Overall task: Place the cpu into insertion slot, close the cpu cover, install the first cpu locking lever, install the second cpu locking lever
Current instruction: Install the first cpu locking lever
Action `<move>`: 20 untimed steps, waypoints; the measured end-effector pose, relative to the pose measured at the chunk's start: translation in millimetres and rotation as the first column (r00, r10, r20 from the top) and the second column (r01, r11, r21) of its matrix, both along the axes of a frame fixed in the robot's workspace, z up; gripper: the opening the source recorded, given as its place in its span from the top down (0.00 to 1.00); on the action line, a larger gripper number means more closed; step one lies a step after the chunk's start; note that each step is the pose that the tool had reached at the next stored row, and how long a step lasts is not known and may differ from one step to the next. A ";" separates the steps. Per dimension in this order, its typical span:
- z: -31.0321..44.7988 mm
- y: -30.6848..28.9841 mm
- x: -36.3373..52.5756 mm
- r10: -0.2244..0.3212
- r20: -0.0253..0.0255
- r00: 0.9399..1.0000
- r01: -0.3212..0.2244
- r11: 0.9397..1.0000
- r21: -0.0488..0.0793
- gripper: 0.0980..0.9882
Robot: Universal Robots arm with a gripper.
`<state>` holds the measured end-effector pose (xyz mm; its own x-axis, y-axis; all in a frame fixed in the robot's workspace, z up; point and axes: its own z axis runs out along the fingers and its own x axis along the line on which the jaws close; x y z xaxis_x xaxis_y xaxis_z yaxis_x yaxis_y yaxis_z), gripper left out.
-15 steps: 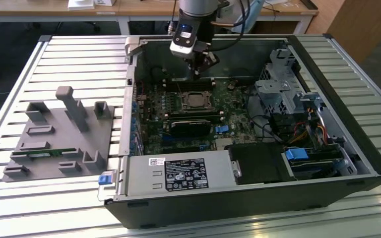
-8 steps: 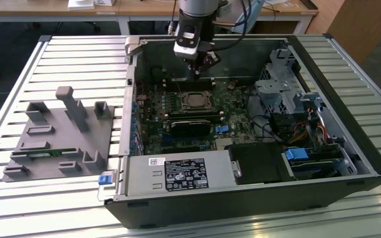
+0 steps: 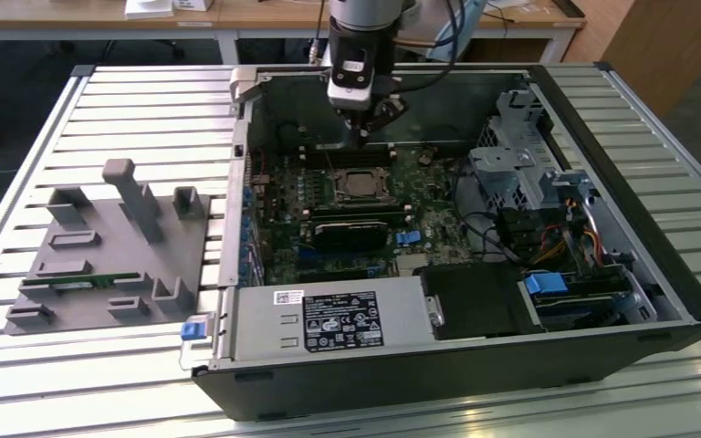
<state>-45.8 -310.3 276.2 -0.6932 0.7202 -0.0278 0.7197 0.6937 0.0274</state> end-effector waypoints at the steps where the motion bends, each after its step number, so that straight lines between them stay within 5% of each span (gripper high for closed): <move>1: 0.0 0.0 0.0 0.018 0.000 1.000 -0.018 1.000 0.000 0.99; 6: -0.2 0.0 0.0 0.108 0.000 0.994 -0.108 0.994 0.000 0.99; 11: -0.3 0.0 0.0 0.198 0.000 0.980 -0.198 0.980 0.000 0.99; 20: -0.6 0.0 0.0 0.355 0.000 0.935 -0.355 0.935 0.000 0.99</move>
